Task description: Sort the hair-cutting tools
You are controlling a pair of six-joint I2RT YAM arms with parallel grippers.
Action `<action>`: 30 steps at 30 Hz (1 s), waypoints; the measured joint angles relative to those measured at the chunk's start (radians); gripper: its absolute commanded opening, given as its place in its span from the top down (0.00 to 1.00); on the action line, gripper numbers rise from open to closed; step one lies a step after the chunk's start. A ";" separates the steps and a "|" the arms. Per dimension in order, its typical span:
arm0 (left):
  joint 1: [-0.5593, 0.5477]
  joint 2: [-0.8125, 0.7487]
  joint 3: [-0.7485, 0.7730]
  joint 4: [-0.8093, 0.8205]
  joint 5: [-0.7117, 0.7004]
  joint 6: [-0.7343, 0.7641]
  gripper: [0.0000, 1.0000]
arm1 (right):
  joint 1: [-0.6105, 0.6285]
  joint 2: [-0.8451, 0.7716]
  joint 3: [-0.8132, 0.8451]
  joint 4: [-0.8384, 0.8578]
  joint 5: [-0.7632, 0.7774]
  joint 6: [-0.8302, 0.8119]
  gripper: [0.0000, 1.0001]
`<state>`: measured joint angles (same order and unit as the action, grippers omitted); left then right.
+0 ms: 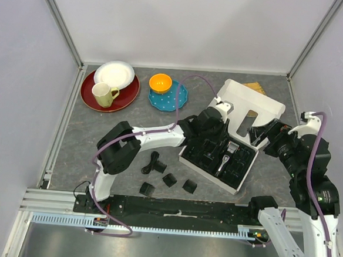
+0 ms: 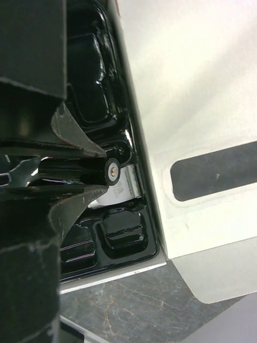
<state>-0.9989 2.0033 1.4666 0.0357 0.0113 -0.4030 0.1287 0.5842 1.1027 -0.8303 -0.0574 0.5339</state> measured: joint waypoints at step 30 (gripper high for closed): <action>-0.091 0.115 0.040 0.023 -0.179 0.156 0.83 | 0.000 -0.008 0.010 -0.048 0.063 -0.024 0.02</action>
<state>-1.0901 2.1181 1.5070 0.0586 -0.1680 -0.2466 0.1287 0.5758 1.1130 -0.8787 0.0055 0.5095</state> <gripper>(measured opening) 0.280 0.979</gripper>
